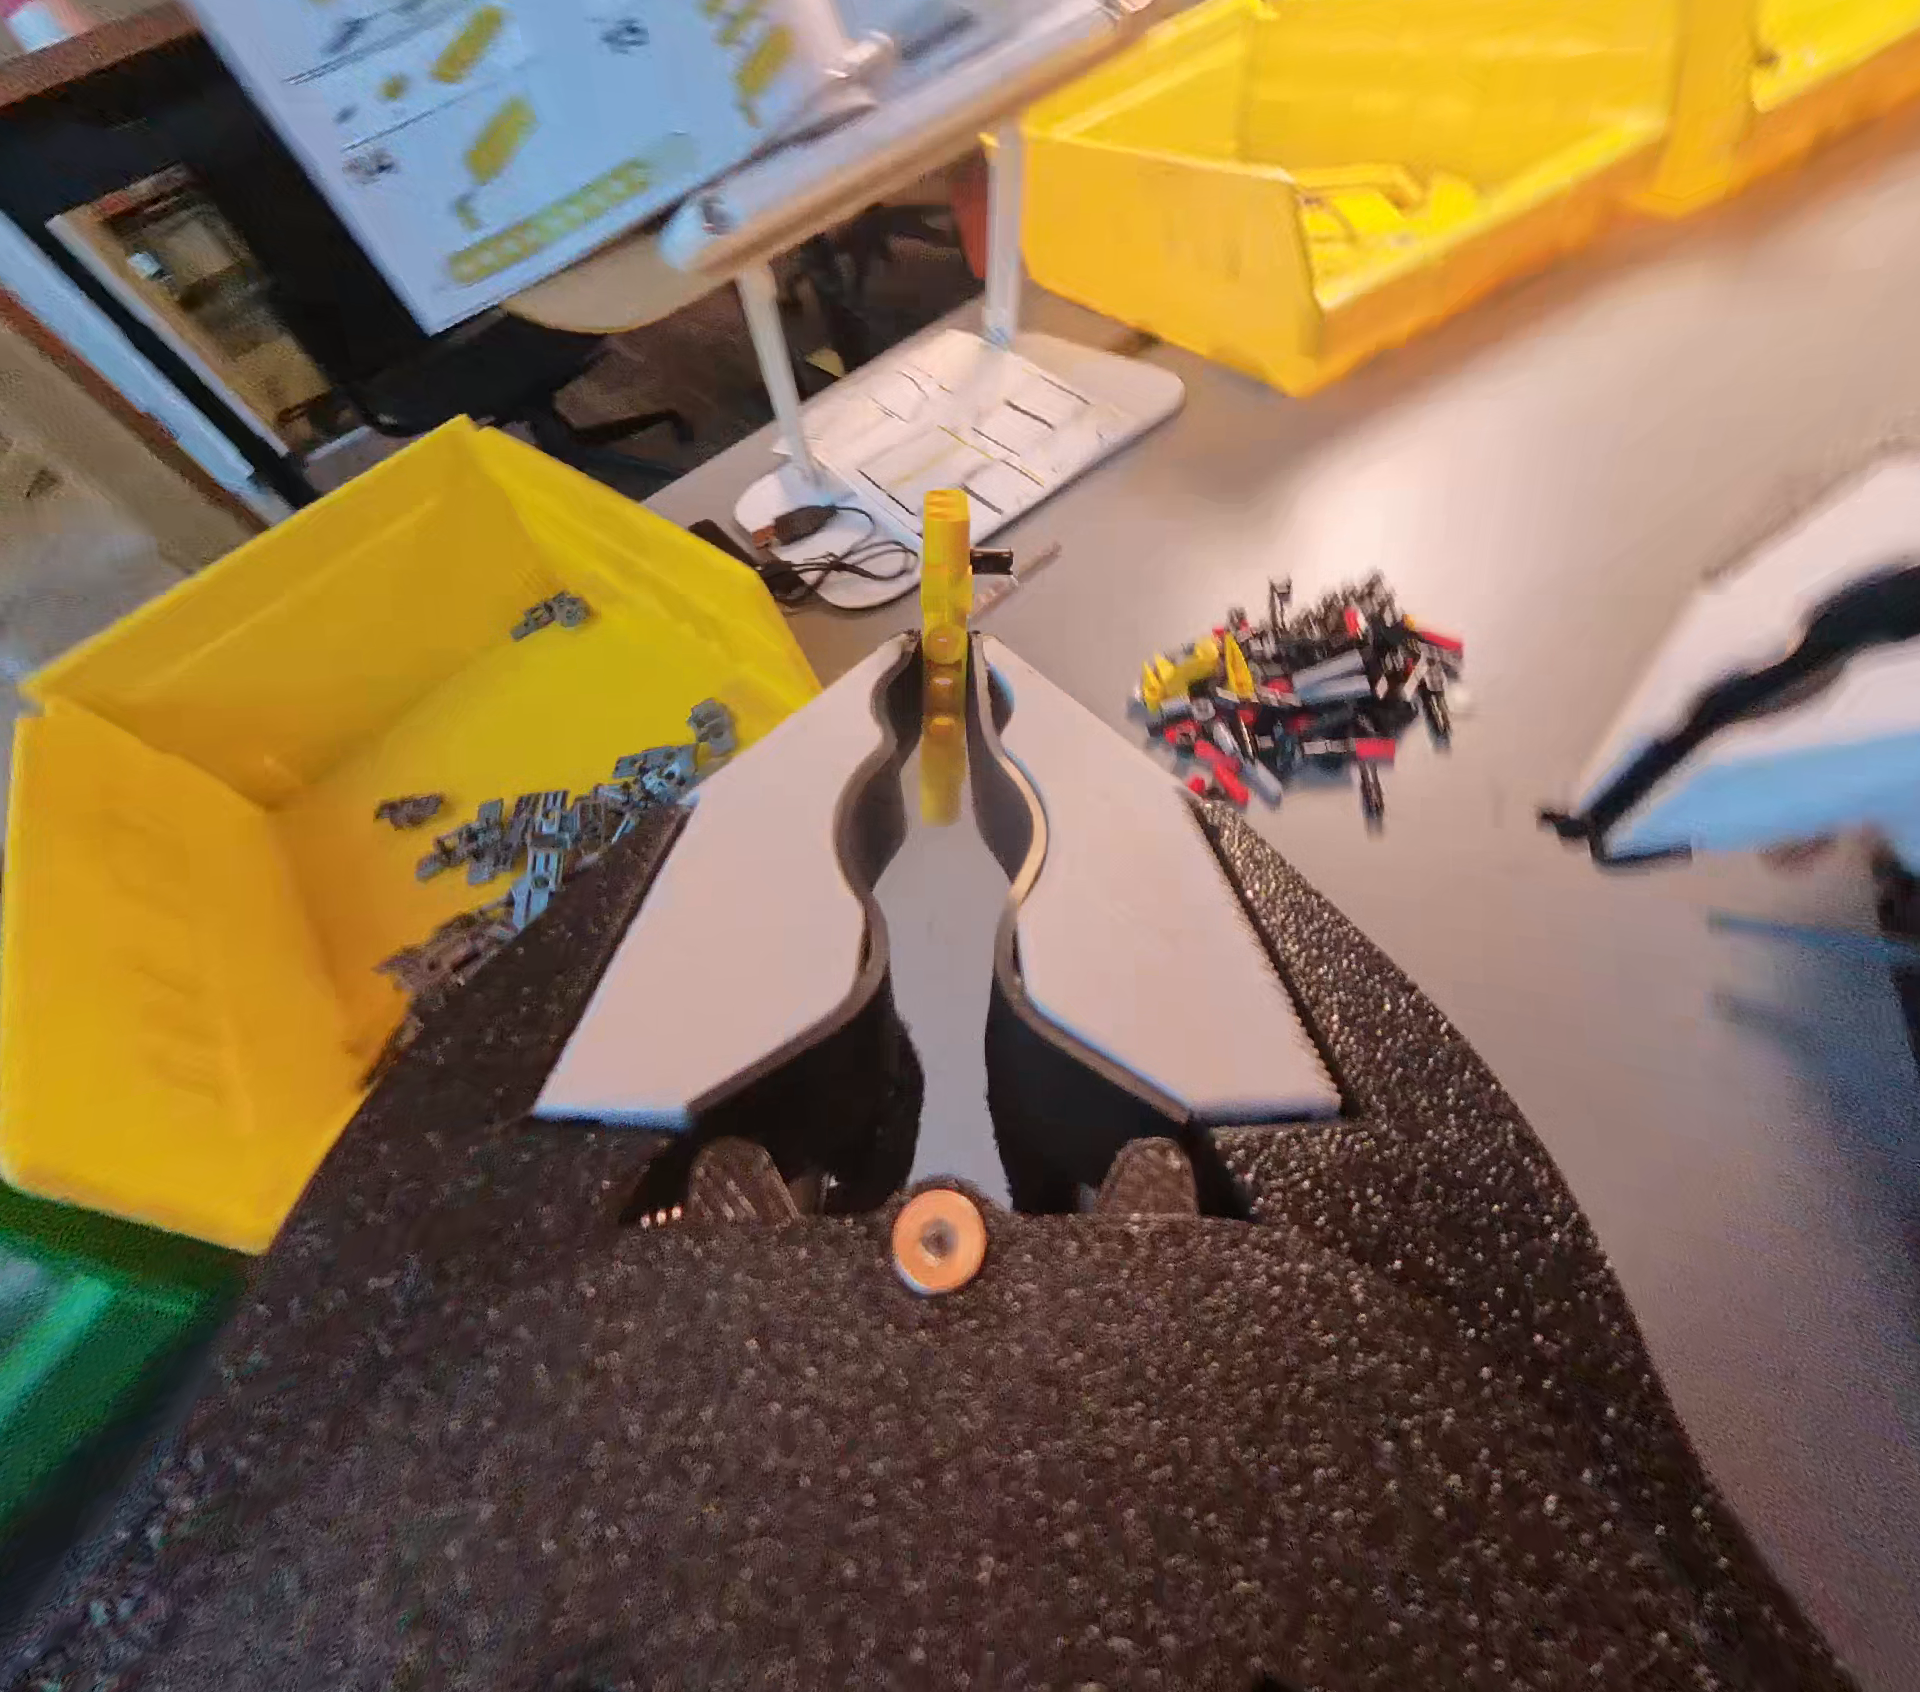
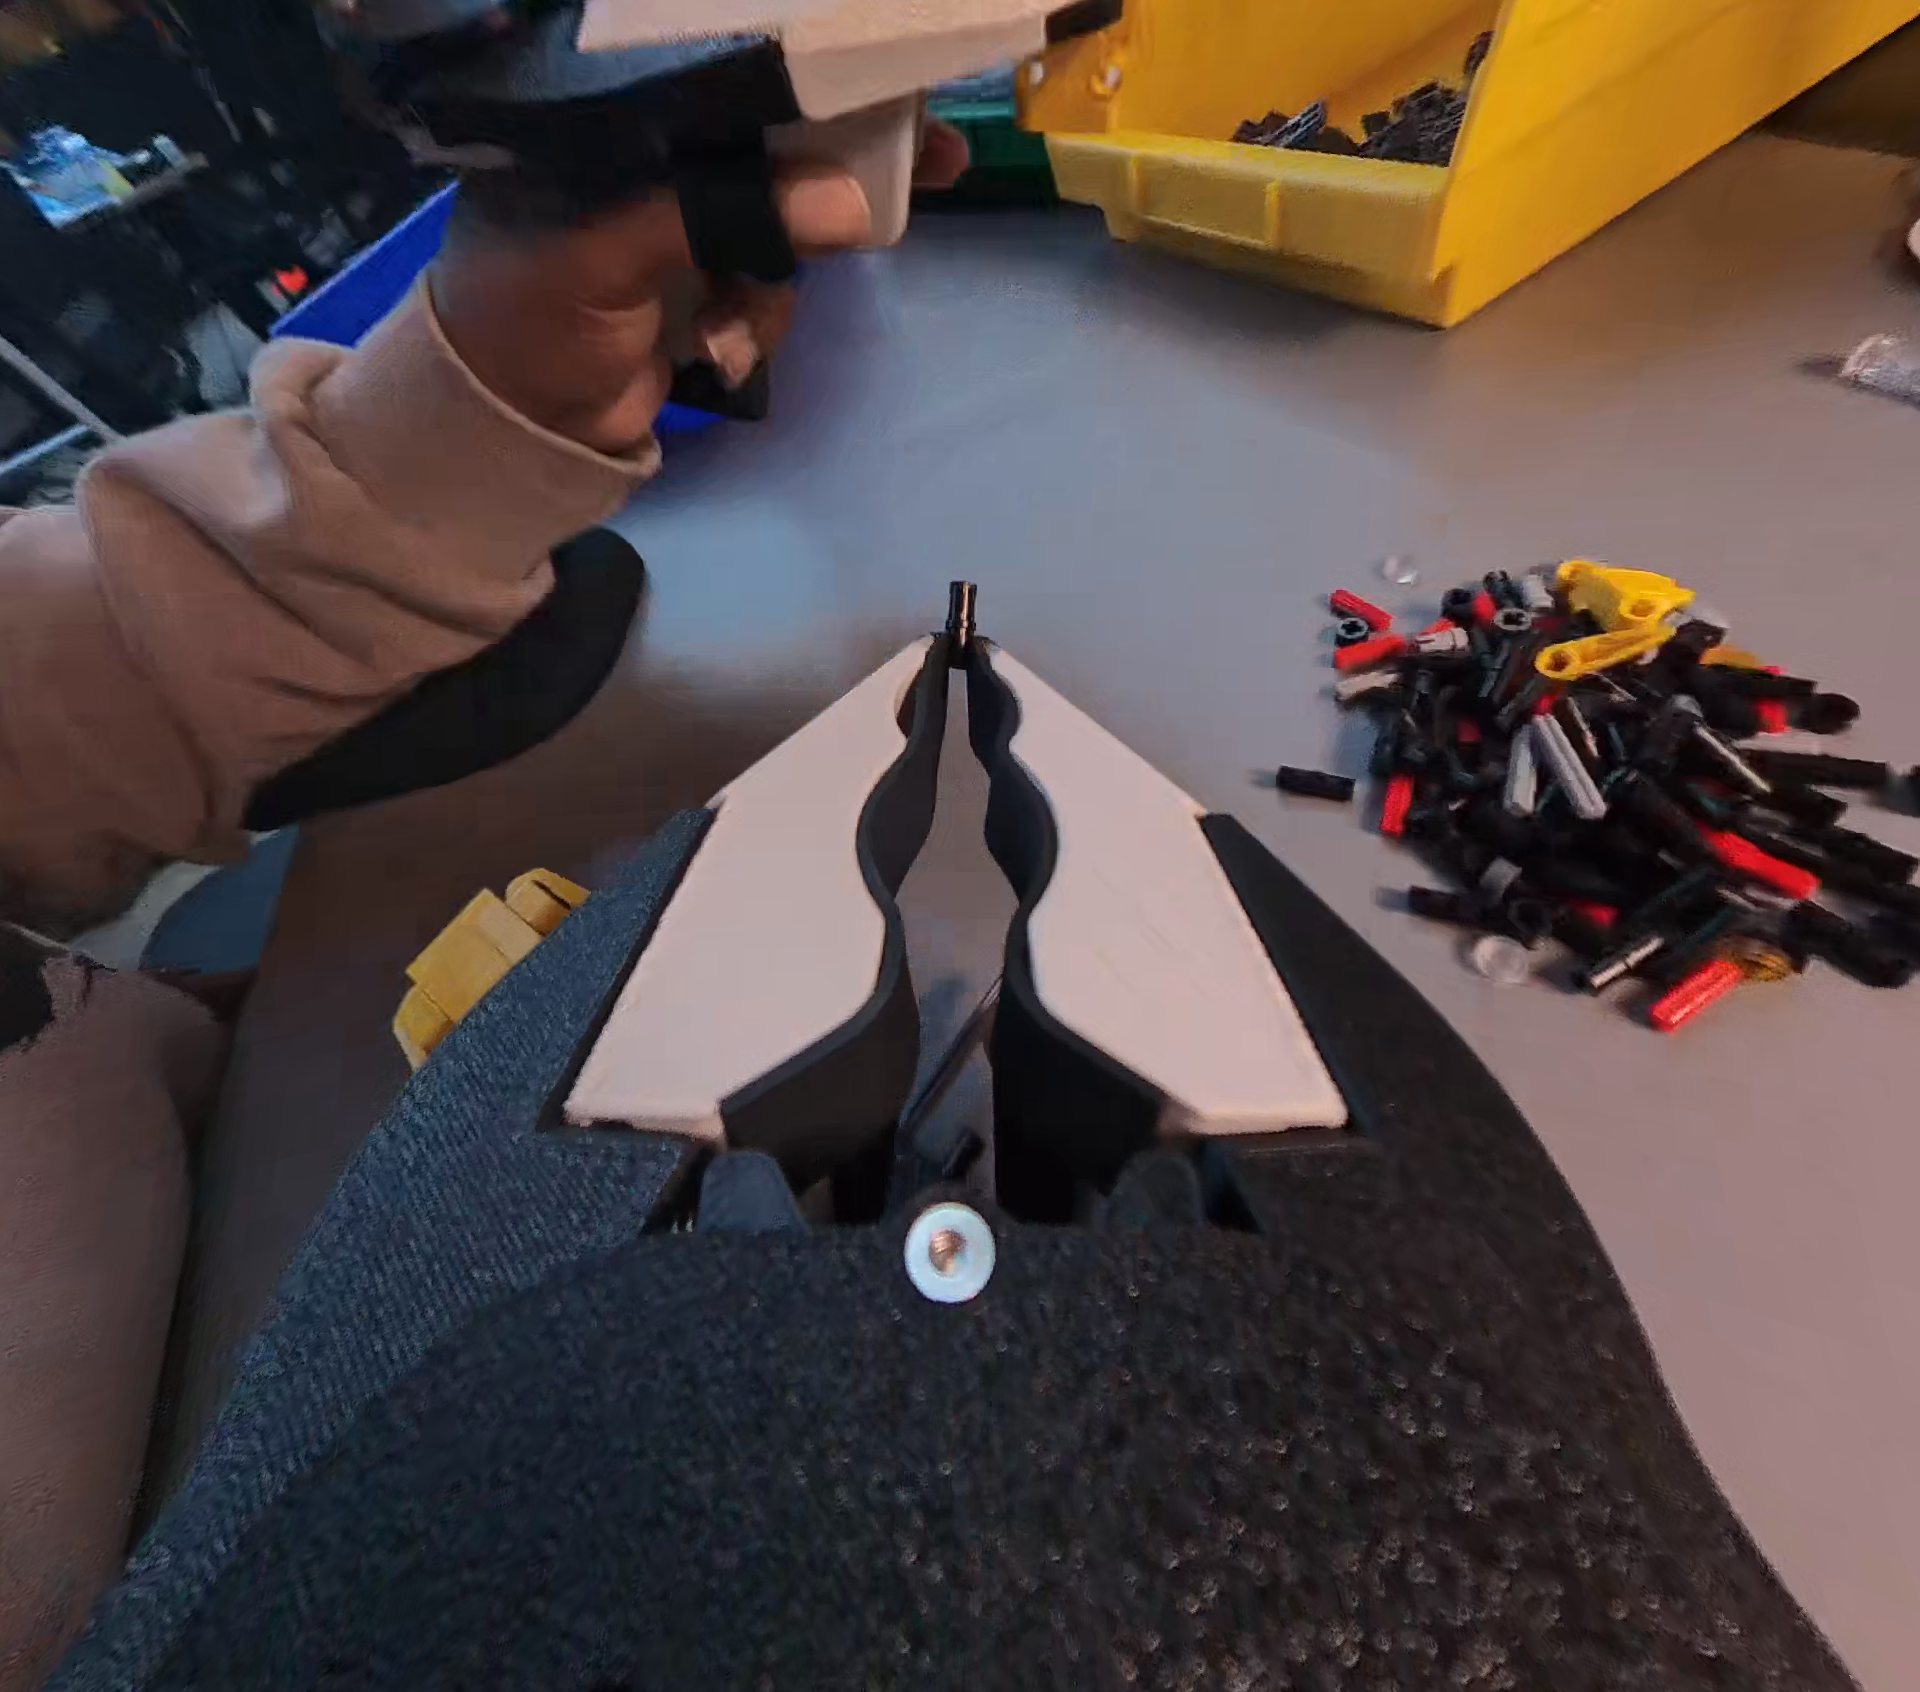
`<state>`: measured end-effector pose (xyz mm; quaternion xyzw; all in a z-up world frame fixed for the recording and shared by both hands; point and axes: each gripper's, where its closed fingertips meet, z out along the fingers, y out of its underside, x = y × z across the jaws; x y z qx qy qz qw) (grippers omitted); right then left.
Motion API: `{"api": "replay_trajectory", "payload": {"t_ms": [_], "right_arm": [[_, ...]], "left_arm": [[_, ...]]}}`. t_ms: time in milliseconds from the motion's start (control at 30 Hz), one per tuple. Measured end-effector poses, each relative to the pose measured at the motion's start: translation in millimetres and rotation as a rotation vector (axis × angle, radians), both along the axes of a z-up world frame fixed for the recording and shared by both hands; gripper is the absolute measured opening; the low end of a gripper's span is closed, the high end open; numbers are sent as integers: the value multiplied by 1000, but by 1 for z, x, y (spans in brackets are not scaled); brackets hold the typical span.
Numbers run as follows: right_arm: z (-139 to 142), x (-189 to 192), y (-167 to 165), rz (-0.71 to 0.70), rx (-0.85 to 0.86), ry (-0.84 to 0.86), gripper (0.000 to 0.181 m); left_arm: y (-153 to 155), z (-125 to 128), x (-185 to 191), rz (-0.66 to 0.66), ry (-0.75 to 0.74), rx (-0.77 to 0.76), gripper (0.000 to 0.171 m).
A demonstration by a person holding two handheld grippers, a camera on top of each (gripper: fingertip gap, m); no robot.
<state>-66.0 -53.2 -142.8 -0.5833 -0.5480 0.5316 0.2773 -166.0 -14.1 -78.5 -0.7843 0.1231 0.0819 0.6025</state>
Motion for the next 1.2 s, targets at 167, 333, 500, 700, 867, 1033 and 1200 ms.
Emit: {"api": "replay_trajectory", "payload": {"t_ms": [167,333,500,700,867,1033,1200], "right_arm": [[13,-3,63,-70,250,-52,4],[-29,-4,107,-53,443,-201,4],[-42,-9,107,-21,482,-234,21],[26,-12,50,86,90,-8,31],[41,-15,35,93,-183,15,22],[37,-16,34,84,-191,7,11],[31,-14,35,79,-129,0,4]], "left_arm": [[8,-43,54,-226,-87,-123,7],[10,-35,49,-329,-487,-98,7],[1,-39,59,-377,-602,-99,7],[0,-35,65,-340,-343,-40,7],[-1,-34,75,-288,33,8,6],[-1,-34,84,-267,211,23,6],[-1,-37,88,-266,305,23,12]]}}
